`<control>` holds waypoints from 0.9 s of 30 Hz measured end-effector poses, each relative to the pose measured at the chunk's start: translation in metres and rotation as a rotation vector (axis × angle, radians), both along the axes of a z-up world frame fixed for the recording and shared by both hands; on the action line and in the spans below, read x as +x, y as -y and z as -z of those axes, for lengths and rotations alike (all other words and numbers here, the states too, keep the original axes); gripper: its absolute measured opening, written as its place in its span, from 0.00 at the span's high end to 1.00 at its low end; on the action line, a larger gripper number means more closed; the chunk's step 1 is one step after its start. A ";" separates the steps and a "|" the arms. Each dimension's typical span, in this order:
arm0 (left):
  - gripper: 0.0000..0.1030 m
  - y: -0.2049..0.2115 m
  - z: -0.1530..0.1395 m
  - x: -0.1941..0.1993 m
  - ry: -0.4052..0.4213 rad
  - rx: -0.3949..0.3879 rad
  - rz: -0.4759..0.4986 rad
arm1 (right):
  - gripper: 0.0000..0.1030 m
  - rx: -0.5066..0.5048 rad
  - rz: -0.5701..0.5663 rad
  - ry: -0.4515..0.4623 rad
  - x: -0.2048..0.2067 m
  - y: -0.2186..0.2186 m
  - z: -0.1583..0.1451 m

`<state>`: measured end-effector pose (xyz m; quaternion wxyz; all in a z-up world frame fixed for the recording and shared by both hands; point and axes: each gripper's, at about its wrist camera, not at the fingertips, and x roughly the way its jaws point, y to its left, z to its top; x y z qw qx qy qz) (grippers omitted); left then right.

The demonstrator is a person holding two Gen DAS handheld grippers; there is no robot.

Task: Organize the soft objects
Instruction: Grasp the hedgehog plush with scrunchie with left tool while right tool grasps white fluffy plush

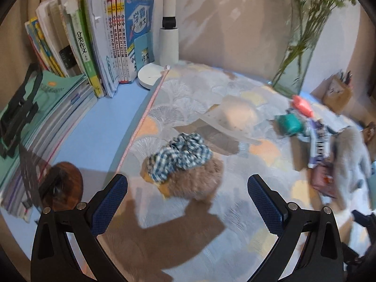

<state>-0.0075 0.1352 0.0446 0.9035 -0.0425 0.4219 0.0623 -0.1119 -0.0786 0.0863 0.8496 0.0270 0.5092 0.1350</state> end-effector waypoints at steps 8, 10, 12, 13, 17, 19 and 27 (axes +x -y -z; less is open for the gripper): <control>0.34 0.000 0.023 0.015 -0.009 -0.030 -0.010 | 0.00 0.115 -0.066 -0.058 0.006 0.004 0.003; 0.35 0.002 0.024 0.012 0.015 -0.017 -0.012 | 0.00 0.159 -0.127 -0.064 -0.001 -0.003 0.002; 0.35 0.005 0.022 0.009 0.042 0.012 -0.023 | 0.00 0.189 -0.196 -0.074 -0.012 -0.014 -0.001; 0.35 0.006 0.022 0.009 0.044 0.026 -0.020 | 0.00 0.201 -0.231 -0.080 -0.018 -0.018 -0.002; 0.35 0.014 0.023 0.008 0.044 0.077 -0.012 | 0.00 0.180 -0.287 -0.023 -0.046 -0.021 -0.019; 0.35 0.014 0.023 0.008 0.047 0.075 -0.009 | 0.00 0.114 -0.240 0.011 -0.044 -0.013 -0.026; 0.35 0.005 0.021 0.005 0.066 0.008 -0.025 | 0.08 -0.194 -0.250 0.043 0.004 -0.022 -0.009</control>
